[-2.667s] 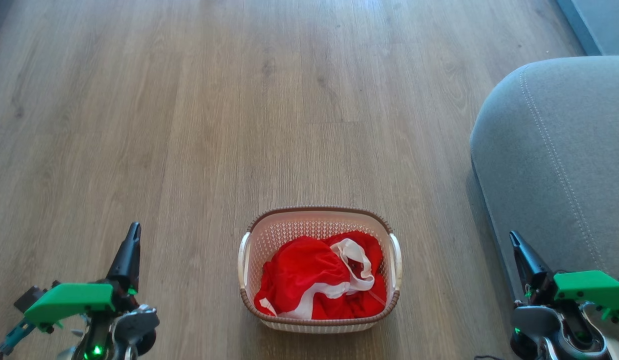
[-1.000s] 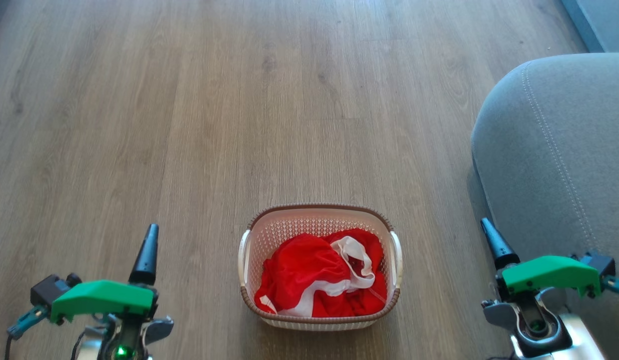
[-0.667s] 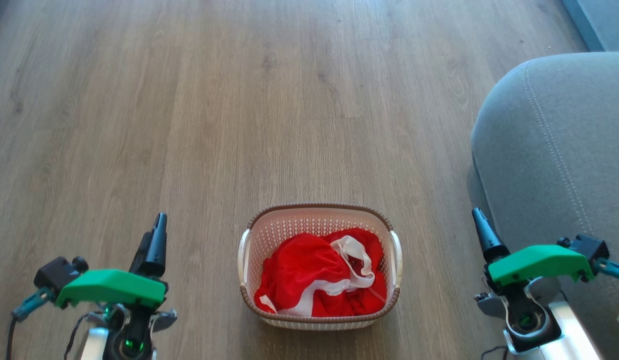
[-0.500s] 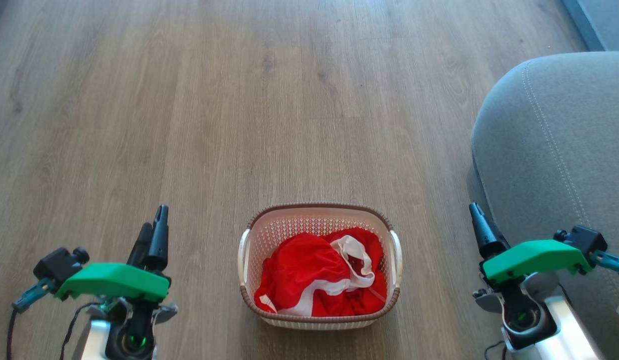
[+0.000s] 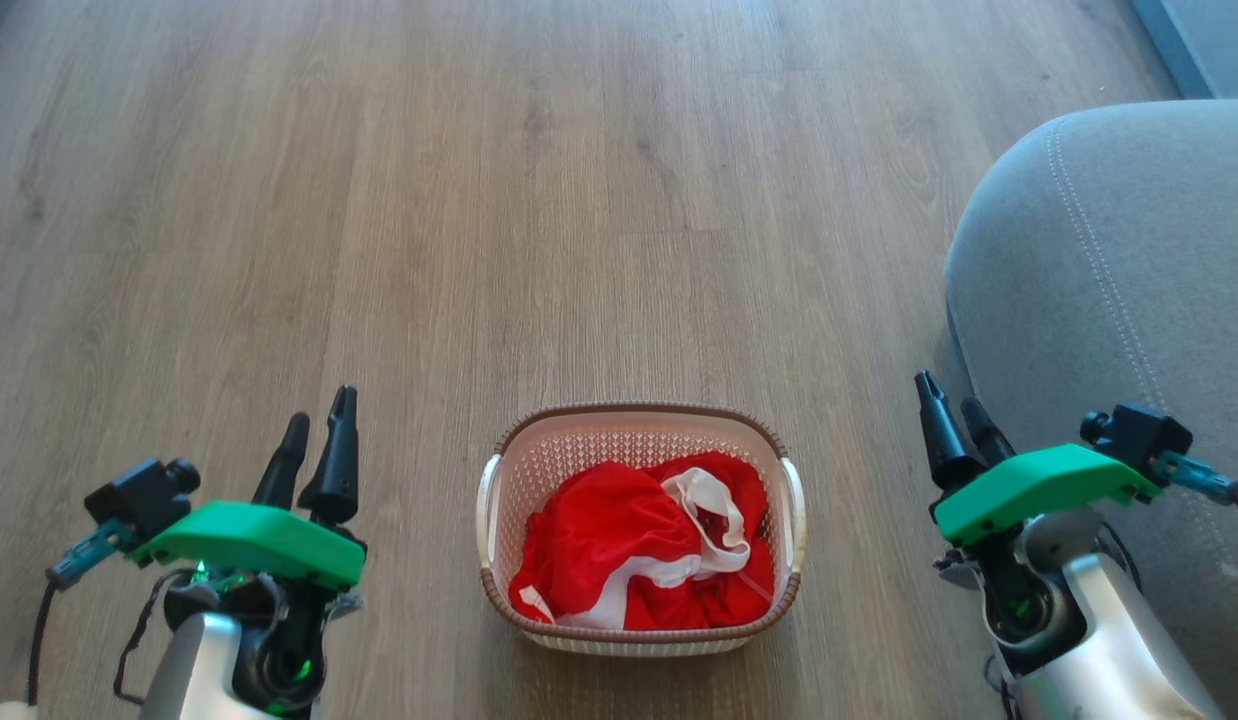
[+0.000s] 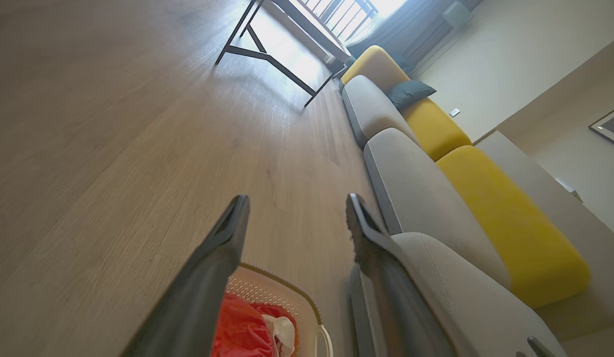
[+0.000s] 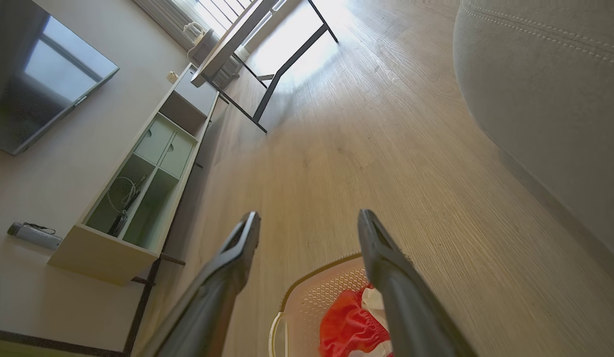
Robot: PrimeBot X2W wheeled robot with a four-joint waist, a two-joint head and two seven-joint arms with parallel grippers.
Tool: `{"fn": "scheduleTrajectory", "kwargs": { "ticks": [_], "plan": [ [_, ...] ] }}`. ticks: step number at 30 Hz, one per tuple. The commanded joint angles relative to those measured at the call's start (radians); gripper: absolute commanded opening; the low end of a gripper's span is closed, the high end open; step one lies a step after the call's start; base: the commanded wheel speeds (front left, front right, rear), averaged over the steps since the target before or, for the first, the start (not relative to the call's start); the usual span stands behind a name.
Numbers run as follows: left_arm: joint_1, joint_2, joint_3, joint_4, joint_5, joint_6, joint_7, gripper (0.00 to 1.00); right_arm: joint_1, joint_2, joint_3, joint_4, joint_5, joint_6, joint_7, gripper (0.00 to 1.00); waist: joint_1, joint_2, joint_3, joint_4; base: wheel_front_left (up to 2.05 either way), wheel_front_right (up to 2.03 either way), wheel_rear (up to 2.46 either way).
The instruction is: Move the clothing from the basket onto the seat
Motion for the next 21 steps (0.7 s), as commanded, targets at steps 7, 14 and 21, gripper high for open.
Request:
{"fn": "scheduleTrajectory", "kwargs": {
  "ticks": [7, 14, 21],
  "plan": [
    [-0.077, 0.028, -0.002, -0.046, 0.105, 0.000, -0.034, 1.00, -0.086, -0.022, 0.034, -0.030, -0.092, 0.004, -0.032, 1.00, 0.0000, 0.0000, 0.003, -0.003, 0.00, 0.00, 0.00],
    [-0.089, 0.034, -0.011, -0.016, 0.199, 0.000, -0.055, 1.00, -0.107, -0.026, 0.047, -0.014, -0.166, 0.005, -0.052, 1.00, 0.0000, 0.0000, 0.005, -0.004, 0.00, 0.00, 0.00],
    [-0.104, 0.035, -0.020, 0.010, 0.288, 0.000, -0.075, 1.00, -0.131, -0.028, 0.066, 0.013, -0.241, 0.005, -0.073, 1.00, 0.0000, 0.0000, 0.007, -0.003, 0.00, 0.00, 0.00]
  ]
}}
